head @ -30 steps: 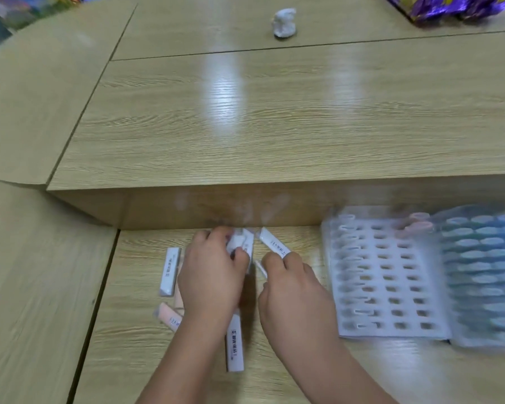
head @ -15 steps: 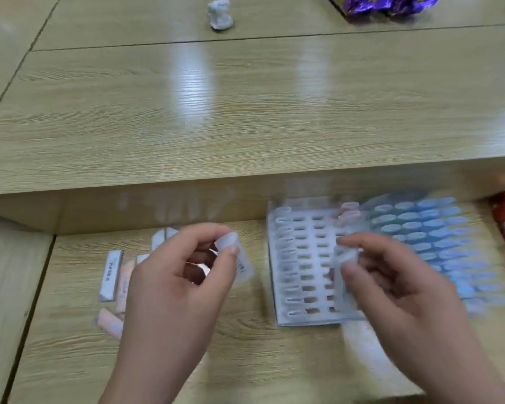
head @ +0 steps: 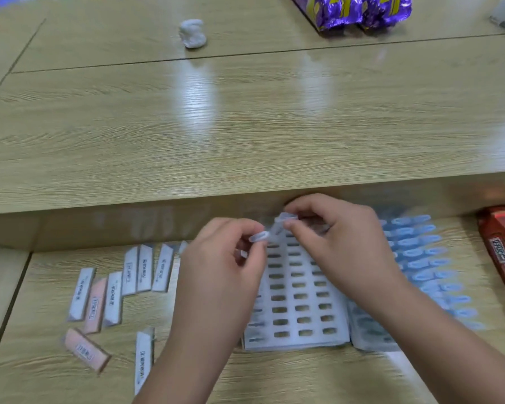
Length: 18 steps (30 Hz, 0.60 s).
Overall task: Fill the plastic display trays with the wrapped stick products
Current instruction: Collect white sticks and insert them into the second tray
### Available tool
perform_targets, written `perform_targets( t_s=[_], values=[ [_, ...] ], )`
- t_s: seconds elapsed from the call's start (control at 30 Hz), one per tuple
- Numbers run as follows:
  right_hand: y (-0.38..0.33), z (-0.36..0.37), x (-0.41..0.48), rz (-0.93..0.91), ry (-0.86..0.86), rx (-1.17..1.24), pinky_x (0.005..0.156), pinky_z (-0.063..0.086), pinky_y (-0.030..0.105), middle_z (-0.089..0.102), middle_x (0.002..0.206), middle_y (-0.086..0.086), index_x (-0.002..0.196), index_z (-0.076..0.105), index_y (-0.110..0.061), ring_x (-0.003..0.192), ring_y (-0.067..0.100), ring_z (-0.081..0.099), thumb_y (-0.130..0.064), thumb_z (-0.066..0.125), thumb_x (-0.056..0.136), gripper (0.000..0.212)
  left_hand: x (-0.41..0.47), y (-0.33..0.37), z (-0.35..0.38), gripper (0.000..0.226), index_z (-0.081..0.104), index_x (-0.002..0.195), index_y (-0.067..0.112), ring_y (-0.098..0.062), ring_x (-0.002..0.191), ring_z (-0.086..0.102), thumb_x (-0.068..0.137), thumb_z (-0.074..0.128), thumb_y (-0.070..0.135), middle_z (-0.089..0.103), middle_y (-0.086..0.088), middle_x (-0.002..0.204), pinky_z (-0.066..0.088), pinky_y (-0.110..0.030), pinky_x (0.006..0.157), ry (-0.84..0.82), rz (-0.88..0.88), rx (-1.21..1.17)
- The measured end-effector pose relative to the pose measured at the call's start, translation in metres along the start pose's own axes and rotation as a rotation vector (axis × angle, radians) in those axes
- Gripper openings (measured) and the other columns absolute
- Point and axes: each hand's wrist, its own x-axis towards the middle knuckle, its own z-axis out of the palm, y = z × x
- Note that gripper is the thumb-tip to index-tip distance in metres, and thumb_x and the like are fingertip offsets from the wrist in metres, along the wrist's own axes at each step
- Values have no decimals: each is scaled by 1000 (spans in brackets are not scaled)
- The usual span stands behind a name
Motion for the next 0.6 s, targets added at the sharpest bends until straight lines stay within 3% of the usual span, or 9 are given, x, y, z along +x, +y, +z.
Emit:
perform_targets(
  t_s=[0.1, 0.23, 0.33, 0.6],
  values=[
    [3, 5, 1, 20, -30, -50, 71, 56, 33, 69, 84, -22, 102, 71, -35, 82, -2, 64, -40, 68, 88, 15, 3, -7, 7, 13, 73, 92, 33, -4, 78, 60, 86, 73, 22, 61, 20, 79, 44, -10, 67, 15, -4, 63],
    [5, 8, 0, -7, -23, -87, 67, 55, 35, 69, 82, -21, 101, 71, -36, 80, -1, 63, -40, 66, 90, 12, 3, -13, 12, 13, 74, 98, 28, -1, 74, 56, 88, 72, 21, 54, 23, 76, 39, -5, 67, 1, 39, 150],
    [5, 9, 1, -73, 18, -166, 61, 53, 35, 69, 80, -18, 98, 71, -34, 79, 6, 62, -37, 66, 91, 9, 4, -14, 15, 14, 74, 101, 24, 5, 73, 52, 89, 72, 18, 60, 20, 85, 39, -4, 71, 8, 89, 190],
    [6, 15, -3, -199, 64, -375, 49, 50, 35, 69, 76, -9, 89, 74, -25, 76, 20, 62, -26, 71, 88, 3, 7, -12, 25, 14, 75, 101, 16, -14, 83, 65, 88, 71, 12, 70, 6, 94, 56, -35, 68, -12, 223, 282]
  ],
)
